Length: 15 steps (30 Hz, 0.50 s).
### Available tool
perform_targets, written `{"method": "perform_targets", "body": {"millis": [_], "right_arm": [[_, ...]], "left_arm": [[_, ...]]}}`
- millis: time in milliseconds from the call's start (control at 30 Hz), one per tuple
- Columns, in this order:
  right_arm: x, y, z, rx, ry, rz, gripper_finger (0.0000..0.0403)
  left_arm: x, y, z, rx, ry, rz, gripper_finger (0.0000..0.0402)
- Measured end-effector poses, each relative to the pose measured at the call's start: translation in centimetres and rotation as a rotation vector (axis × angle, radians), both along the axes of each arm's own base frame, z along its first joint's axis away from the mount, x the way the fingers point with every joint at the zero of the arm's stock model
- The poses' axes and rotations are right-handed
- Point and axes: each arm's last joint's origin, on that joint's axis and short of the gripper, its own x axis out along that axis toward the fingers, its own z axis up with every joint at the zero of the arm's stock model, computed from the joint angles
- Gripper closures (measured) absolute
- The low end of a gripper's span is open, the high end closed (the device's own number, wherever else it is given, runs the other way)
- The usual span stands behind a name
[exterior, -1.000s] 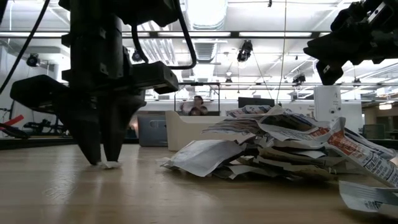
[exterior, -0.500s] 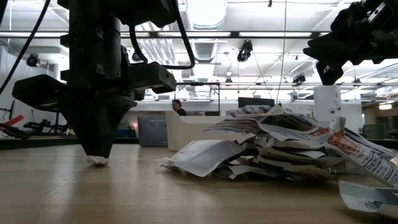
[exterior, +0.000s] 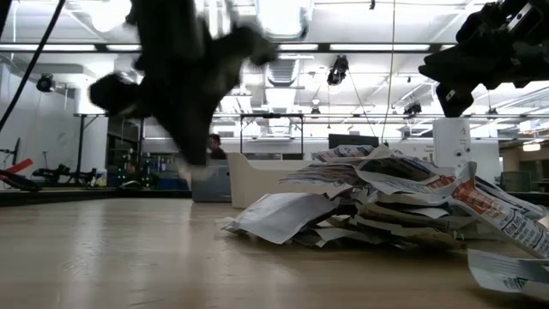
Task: Pick & Place First Aid Supplies
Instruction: Put the green band aid into the middle black bin
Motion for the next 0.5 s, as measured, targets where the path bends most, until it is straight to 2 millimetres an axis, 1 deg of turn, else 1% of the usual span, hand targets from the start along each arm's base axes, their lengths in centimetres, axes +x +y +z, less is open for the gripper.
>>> {"method": "perform_targets", "body": {"millis": [67,133,200,267,367,433,500], "right_arm": [[0.0,0.0,0.0,0.0,0.0,0.0,0.0339],[0.0,0.0,0.0,0.0,0.0,0.0,0.0339],[0.0,0.0,0.0,0.0,0.0,-0.001,0.0339],[0.0,0.0,0.0,0.0,0.0,0.0,0.0337],[0.0,0.0,0.0,0.0,0.0,-0.001,0.0332],[0.0,0.0,0.0,0.0,0.0,-0.001,0.0328],[0.0,0.0,0.0,0.0,0.0,-0.001,0.0325]], "left_arm": [[0.8,-0.1,1.9,0.081,-0.065,-0.063,0.0401],[1.5,0.1,4.4,0.205,-0.138,-0.128,0.0401],[2.1,0.5,7.1,0.376,-0.206,-0.184,0.0401],[2.6,1.2,9.3,0.562,-0.233,-0.239,0.0401],[3.4,3.4,12.0,0.802,-0.201,-0.287,0.0401],[3.9,5.7,13.5,0.921,-0.153,-0.287,0.0401],[4.3,8.4,14.7,0.994,-0.102,-0.298,0.0401]]}}
